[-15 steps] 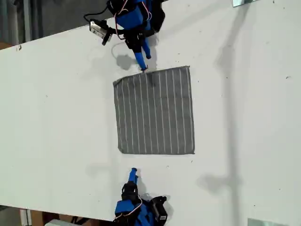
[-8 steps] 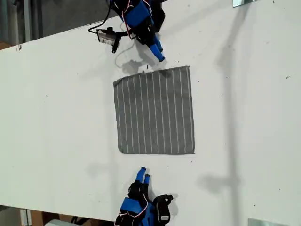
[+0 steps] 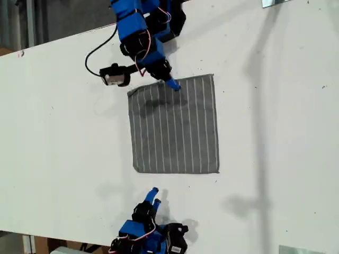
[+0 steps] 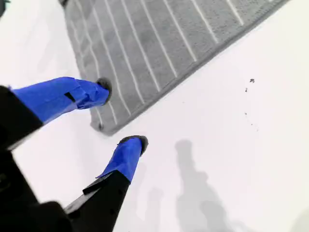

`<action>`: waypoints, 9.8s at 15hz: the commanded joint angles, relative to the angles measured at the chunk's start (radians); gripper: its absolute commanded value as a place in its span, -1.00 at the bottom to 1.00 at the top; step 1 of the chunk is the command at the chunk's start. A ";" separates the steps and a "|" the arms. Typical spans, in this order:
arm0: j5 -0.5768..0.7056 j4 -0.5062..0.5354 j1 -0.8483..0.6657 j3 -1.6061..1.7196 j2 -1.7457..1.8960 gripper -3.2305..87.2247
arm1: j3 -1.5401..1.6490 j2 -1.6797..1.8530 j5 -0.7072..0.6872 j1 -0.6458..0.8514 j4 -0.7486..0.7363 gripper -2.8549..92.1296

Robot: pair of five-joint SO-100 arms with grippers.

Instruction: Grasp corners of a square towel and fold twice.

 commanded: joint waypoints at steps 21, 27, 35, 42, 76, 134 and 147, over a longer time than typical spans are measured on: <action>-0.167 -0.298 0.227 -0.002 -0.414 -0.51 | 0.153 -0.374 0.265 -0.334 -0.520 -0.39; -0.184 -0.325 0.249 0.021 -0.413 -0.50 | 0.153 -0.445 0.296 -0.373 -0.624 -0.94; -0.117 -0.075 0.357 -0.670 -0.928 -0.47 | 0.152 -0.460 0.288 -0.370 -0.641 -0.94; -0.106 0.115 0.437 -1.250 -1.373 -0.40 | 0.152 -0.459 0.311 -0.396 -0.638 -0.94; 0.176 0.202 0.167 -1.029 -0.811 -0.93 | -0.353 -0.147 -0.034 0.106 0.021 -0.94; 0.328 -0.103 0.006 -1.101 -1.328 -0.49 | 0.408 0.253 -0.141 0.327 -0.305 -0.49; 0.322 0.006 0.011 -1.238 -1.397 -0.93 | 0.308 0.244 -0.117 0.256 -0.253 -0.48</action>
